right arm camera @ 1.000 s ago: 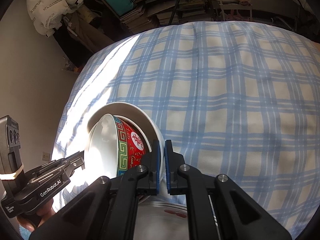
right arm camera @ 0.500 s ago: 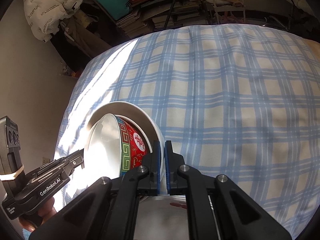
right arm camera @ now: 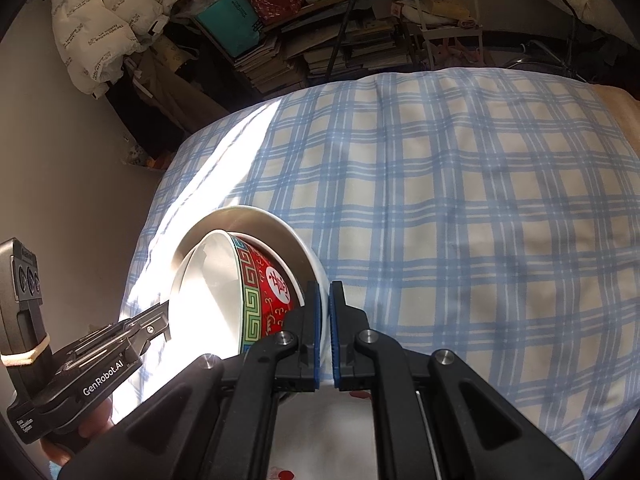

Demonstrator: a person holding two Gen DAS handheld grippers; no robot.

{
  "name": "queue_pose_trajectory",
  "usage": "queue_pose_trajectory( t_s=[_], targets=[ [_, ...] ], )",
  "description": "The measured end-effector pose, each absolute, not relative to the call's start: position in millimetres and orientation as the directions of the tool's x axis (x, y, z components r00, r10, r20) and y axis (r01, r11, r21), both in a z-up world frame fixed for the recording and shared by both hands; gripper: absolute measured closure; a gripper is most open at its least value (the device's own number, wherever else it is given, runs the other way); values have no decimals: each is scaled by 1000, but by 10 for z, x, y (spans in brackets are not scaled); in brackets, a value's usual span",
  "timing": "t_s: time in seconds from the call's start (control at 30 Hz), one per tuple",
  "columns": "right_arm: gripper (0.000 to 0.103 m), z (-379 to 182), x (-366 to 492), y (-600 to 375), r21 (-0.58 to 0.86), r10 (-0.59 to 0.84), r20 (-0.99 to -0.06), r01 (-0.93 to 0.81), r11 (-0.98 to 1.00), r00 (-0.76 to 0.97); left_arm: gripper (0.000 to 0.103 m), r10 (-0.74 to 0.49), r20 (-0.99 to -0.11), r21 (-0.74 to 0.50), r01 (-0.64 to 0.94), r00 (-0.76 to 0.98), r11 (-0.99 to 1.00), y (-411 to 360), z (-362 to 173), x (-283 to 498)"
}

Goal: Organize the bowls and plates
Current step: 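Lift the whole stack with both tools and set it on the tablecloth middle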

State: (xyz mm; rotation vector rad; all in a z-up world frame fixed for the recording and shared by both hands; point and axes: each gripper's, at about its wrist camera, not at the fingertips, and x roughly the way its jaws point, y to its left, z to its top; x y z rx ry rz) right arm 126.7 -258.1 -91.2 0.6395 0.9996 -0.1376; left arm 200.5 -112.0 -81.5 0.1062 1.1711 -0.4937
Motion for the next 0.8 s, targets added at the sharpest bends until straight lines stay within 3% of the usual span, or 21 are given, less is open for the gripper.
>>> queue_pose_trajectory(
  t_s=[0.43, 0.8],
  targets=[
    [94, -508, 570, -2635, 380, 91, -832, 443, 812, 547, 100, -345, -905, -193, 482, 250, 855, -1301, -548, 1400],
    [95, -824, 21, -2532, 358, 107, -876, 487, 797, 469, 99, -310, -936, -199, 480, 164, 854, -1166, -878, 834]
  ],
)
